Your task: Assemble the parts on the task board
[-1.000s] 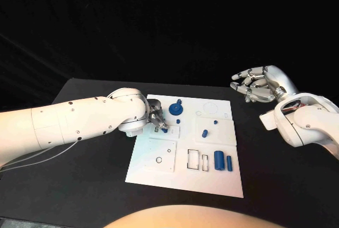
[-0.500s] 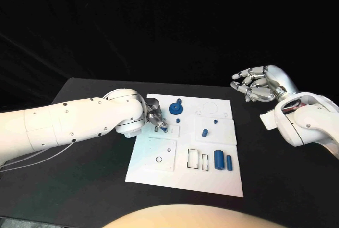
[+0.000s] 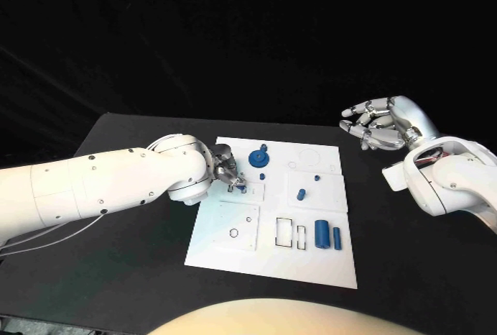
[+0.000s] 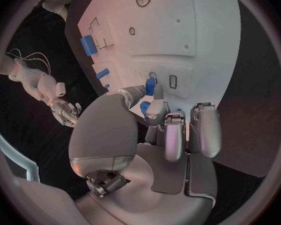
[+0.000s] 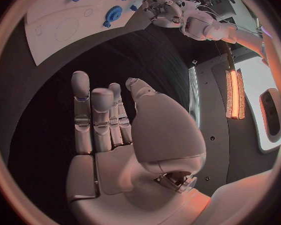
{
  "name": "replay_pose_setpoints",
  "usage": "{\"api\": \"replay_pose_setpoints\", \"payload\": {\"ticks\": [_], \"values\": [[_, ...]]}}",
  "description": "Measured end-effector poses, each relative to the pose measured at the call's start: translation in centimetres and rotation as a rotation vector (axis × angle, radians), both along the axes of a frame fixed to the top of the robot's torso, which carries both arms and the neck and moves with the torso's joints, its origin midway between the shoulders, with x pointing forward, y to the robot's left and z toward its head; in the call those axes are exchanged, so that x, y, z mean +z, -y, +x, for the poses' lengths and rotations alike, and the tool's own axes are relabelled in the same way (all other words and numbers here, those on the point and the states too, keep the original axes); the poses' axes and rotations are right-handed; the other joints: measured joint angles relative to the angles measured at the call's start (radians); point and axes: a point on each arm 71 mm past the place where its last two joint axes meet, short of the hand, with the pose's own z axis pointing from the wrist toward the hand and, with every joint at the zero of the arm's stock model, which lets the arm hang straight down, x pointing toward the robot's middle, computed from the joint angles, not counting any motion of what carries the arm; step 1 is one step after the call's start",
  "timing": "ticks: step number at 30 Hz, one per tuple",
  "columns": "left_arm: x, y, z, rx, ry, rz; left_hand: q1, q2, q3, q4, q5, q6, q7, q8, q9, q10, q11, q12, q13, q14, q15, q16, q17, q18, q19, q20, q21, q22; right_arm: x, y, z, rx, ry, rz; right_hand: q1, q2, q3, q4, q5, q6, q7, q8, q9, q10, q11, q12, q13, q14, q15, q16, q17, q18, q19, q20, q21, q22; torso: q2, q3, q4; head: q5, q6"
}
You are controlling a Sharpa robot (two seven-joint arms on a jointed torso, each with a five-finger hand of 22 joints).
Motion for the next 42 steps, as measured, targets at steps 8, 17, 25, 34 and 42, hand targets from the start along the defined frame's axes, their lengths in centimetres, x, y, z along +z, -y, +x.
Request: {"api": "replay_pose_setpoints", "payload": {"ticks": [8, 17, 25, 34, 42], "values": [[-0.62, 0.07, -0.23, 0.001, 0.013, -0.004, -0.009, -0.004, 0.006, -0.006, 0.0, 0.0, 0.0, 0.0, 0.0, 0.0, 0.0, 0.001, 0.001, 0.0, 0.0, 0.0, 0.0, 0.0, 0.002, -0.002, 0.0, 0.001, -0.12, 0.08, -0.04, -0.001, -0.002, 0.0, -0.003, 0.003, 0.003, 0.003, 0.0, 0.0, 0.0, 0.004, 0.0, 0.0, 0.0, 0.0, 0.0, 0.0, 0.0, 0.0, 0.0, 0.0, 0.0, 0.0, 0.0, 0.0, 0.0, -0.0001, -0.0017, 0.0, 0.0], [-0.85, 0.24, -0.28, -0.004, 0.026, -0.003, -0.013, -0.005, 0.01, -0.01, 0.0, 0.0, 0.0, 0.0, 0.001, 0.001, 0.002, 0.001, 0.001, 0.0, 0.0, 0.0, 0.001, 0.001, 0.002, -0.002, 0.0, 0.001, -0.15, 0.12, -0.05, -0.002, -0.003, 0.0, -0.004, 0.004, 0.003, 0.003, 0.0, 0.0, 0.0, 0.004, 0.0, 0.0, 0.0, 0.0, 0.0, 0.0, 0.0, 0.0, 0.0, 0.0, 0.0, 0.0, 0.0, 0.0, 0.001, -0.0002, -0.0017, -0.002, 0.0], [-0.88, 0.3, -0.27, -0.008, 0.032, -0.001, -0.013, -0.005, 0.012, -0.012, -0.001, 0.0, 0.0, 0.0, 0.001, 0.001, 0.002, 0.001, 0.001, -0.004, -0.004, 0.0, 0.001, 0.001, 0.002, -0.002, 0.0, 0.001, -0.23, 0.11, -0.07, -0.002, -0.005, 0.001, -0.004, 0.004, 0.003, 0.003, 0.0, 0.0, 0.0, 0.004, 0.0, 0.0, 0.0, 0.0, -0.001, 0.0, 0.0, 0.0, 0.0, 0.0, 0.0, 0.0, 0.0, -0.001, 0.001, -0.0003, -0.0016, -0.002, -0.002], [-0.88, 0.36, -0.31, -0.022, 0.03, 0.01, -0.014, -0.003, 0.013, -0.013, -0.002, 0.002, 0.002, -0.002, 0.0, 0.005, -0.002, 0.001, 0.003, -0.004, -0.004, 0.0, 0.001, 0.001, 0.002, -0.002, 0.0, 0.003, -0.28, 0.14, -0.06, -0.003, -0.006, 0.003, -0.004, 0.004, 0.003, 0.003, 0.0, 0.0, 0.0, 0.004, 0.0, 0.0, 0.0, 0.0, -0.001, 0.0, 0.0, 0.0, 0.0, 0.0, 0.0, 0.0, 0.0, -0.001, 0.001, -0.0008, -0.0013, -0.002, -0.005], [-0.92, 0.41, -0.35, -0.034, 0.024, 0.019, -0.015, -0.003, 0.014, -0.014, -0.004, 0.007, 0.0, 0.0, 0.0, 0.005, -0.002, 0.004, 0.005, -0.004, -0.003, 0.0, 0.0, 0.002, 0.002, -0.002, 0.0, 0.002, -0.33, 0.15, -0.05, -0.003, -0.008, 0.004, -0.004, 0.004, 0.003, 0.003, 0.0, 0.0, 0.0, 0.004, 0.0, 0.0, 0.0, 0.0, -0.001, 0.0, 0.0, 0.0, 0.0, 0.0, 0.0, 0.0, 0.0, -0.001, 0.001, -0.0007, -0.0011, -0.001, -0.009]]}}
